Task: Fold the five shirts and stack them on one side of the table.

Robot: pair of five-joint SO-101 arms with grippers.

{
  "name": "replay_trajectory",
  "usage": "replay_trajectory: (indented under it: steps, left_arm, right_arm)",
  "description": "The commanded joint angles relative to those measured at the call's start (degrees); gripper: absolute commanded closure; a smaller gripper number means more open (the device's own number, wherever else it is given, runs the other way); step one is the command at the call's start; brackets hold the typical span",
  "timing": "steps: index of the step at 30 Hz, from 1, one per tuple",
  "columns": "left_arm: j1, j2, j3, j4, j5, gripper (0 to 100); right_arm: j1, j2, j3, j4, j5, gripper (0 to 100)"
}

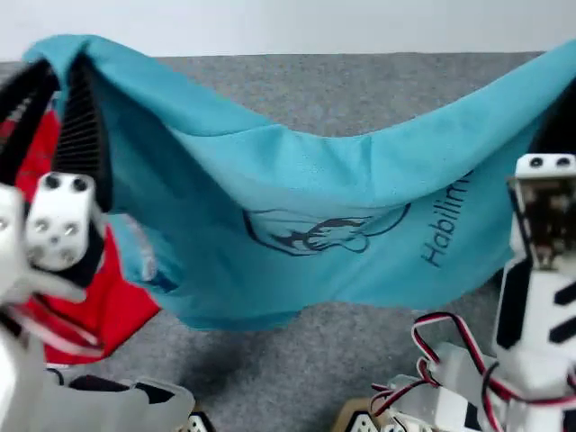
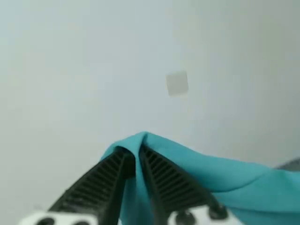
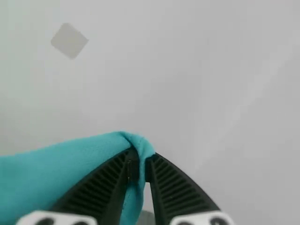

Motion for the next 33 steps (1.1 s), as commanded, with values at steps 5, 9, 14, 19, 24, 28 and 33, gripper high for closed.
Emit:
replay_trajectory:
  steps: [5,9,14,19,24,28,33]
  left_arm:
    - [0.5,-4.0,6.3,1.0,-0.1,100]
    - [0.5,-6.0,10.0,1.0,0.0,100]
    - [0.5,-8.7,13.1,1.0,0.0,100]
    - [0.5,-10.8,11.1,0.9,0.0,100]
    - [0.0,-13.0,9.3,-3.6,-2.5,100]
    - [0.0,-13.8,9.5,-4.3,-6.2,100]
    - [0.0,-12.0,10.4,-1.4,-6.1,100]
  right_arm:
    - [0.9,-8.7,15.8,2.2,0.5,98.7]
    - [0.6,-15.3,28.7,2.0,0.3,98.7]
    - [0.5,-20.3,35.4,1.9,0.3,98.7]
    - [0.7,-23.4,35.3,1.9,0.2,98.7]
    - [0.7,-28.3,35.3,0.0,-2.0,98.7]
    - [0.8,-31.2,35.5,-1.3,-4.0,98.7]
    - [0.7,-29.7,38.3,-0.4,-4.2,98.7]
